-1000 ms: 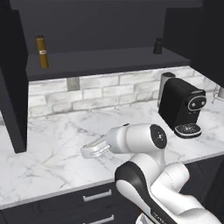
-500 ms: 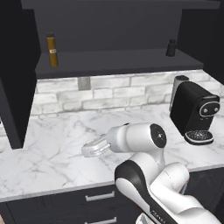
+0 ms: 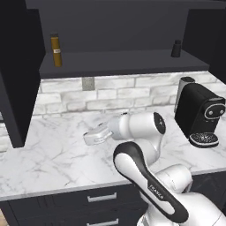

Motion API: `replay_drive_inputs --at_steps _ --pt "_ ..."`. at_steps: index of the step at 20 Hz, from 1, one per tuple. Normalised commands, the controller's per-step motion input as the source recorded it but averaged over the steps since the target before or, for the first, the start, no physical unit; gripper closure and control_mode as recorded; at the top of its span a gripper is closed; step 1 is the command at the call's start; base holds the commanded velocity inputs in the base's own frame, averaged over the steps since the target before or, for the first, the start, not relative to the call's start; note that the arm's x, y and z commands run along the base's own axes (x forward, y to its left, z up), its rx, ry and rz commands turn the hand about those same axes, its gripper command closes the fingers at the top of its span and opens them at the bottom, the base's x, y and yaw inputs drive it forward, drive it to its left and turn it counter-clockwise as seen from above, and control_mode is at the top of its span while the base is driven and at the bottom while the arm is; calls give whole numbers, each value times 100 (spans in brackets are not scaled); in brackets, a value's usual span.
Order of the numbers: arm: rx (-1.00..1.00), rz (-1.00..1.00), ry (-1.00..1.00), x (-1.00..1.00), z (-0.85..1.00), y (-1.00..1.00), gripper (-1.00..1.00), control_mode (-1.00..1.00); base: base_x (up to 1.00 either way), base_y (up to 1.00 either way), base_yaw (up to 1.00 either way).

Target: Collect the turmeric, mayonnaise, and shaker from the cabinet and place them next to the stove.

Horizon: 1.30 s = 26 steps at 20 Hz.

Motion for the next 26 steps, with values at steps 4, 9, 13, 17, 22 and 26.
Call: replay_drive_inputs --at_steps 4,9,13,17,22,26 --pt "0 0 0 35 51 -5 -100 -100 0 0 0" --pt "0 -2 0 33 62 -7 -100 -100 0 0 0" --pt "0 -5 0 24 64 -7 -100 -100 0 0 0" --pt "0 -6 0 32 55 -5 -100 -100 0 0 0" --pt "0 -7 -3 49 43 -2 -100 -100 0 0 0" --pt "0 -2 -8 49 41 -3 -100 -100 0 0 0"
